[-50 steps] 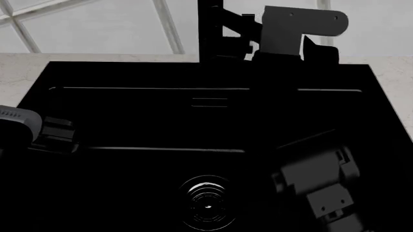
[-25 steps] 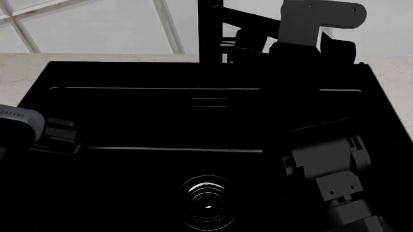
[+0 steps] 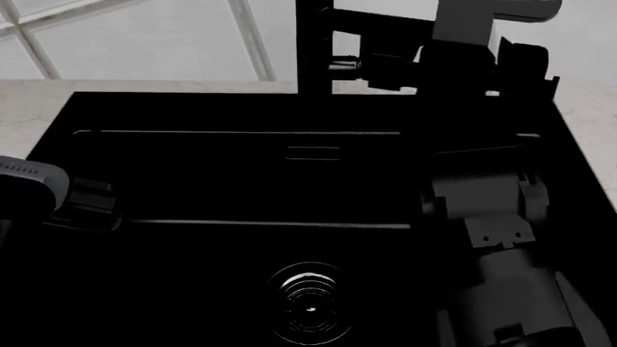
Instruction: Turn the sink spout to the right.
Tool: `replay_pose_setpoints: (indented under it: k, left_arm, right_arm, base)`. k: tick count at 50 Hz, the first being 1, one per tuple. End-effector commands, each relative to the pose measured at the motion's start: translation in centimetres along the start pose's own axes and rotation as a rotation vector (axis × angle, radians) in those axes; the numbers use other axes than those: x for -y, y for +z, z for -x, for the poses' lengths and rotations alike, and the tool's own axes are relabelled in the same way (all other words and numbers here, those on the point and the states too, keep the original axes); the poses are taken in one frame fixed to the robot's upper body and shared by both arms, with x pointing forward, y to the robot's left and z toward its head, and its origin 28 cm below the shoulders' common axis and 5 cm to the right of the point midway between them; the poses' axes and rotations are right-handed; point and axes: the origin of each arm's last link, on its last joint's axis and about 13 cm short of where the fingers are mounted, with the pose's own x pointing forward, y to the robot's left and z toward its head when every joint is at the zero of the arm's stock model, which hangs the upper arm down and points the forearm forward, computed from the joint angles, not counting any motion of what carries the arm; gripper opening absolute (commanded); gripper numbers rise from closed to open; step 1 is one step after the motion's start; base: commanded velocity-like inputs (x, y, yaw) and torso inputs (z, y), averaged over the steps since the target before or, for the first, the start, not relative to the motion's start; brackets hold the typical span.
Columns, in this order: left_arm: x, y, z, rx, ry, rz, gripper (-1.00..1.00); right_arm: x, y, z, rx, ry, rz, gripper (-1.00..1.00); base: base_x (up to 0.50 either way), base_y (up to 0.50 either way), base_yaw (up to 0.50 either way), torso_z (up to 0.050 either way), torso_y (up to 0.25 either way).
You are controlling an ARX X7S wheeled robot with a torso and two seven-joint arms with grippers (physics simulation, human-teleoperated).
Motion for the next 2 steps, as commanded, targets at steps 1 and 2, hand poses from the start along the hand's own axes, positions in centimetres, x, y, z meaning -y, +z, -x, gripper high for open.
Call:
replay_pose_setpoints:
  k: [1, 2]
  left_arm:
    - [0.03, 0.01, -0.03, -0.006, -0.002, -0.005, 1.00]
    - [0.00, -0.05, -0.06, -0.006, -0.001, -0.004, 1.00]
  right_arm:
    - [0.33, 0.08, -1.10, -0.018, -0.018, -0.004, 1.00]
    - [0.35, 0.08, -1.18, -0.018, -0.020, -0.005, 1.00]
  base:
    - [0.00, 0.00, 0.00, 0.000, 0.000]
    - [0.00, 0.00, 0.00, 0.000, 0.000]
